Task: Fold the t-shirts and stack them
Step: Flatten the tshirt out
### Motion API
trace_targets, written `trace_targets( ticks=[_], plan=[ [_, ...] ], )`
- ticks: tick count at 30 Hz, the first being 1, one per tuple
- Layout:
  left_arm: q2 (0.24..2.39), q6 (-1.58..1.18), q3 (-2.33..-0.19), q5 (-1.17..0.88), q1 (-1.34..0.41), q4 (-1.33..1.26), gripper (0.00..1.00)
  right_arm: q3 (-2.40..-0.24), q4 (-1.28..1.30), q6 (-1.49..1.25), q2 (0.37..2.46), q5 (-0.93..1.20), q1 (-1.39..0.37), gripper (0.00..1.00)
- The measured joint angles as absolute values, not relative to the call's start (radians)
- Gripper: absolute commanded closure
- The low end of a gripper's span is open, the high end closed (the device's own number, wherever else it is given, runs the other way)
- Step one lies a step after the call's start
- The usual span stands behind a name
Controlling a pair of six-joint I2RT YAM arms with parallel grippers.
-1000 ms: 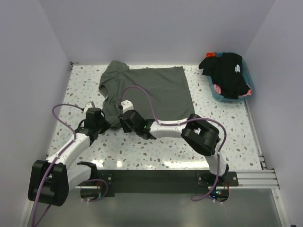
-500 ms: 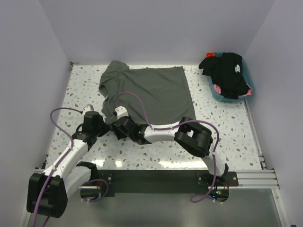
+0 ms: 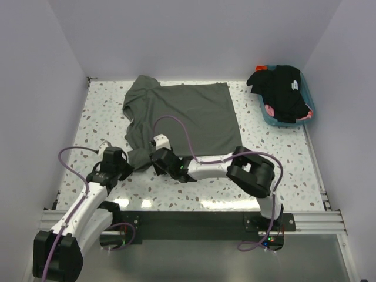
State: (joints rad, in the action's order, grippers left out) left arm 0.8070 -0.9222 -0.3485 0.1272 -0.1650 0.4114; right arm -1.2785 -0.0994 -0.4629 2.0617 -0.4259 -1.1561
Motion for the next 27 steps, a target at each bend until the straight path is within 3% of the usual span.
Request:
trace_targets(
  ticks=[5,8,15,19,27],
  plan=[
    [0.801,-0.986,-0.347,0.159,-0.166,0.485,1.00,-1.082,-0.039,-0.523,1.848,-0.462,-1.143,0.54],
    [0.810,-0.996,-0.345,0.164,-0.166,0.500,0.99,-1.010,0.013,-0.565,1.729,-0.506,-1.117,0.48],
    [0.820,-0.994,-0.302,0.134,-0.166,0.468,0.81,-0.889,0.121,-0.665,1.594,-0.524,-0.879,0.35],
    [0.809,-0.992,-0.296,0.123,-0.166,0.455,0.81,-0.820,0.213,-0.700,1.541,-0.547,-0.701,0.34],
    [0.803,-0.991,-0.296,0.128,-0.166,0.457,0.83,-0.799,0.323,-0.742,1.480,-0.556,-0.535,0.36]
  ],
)
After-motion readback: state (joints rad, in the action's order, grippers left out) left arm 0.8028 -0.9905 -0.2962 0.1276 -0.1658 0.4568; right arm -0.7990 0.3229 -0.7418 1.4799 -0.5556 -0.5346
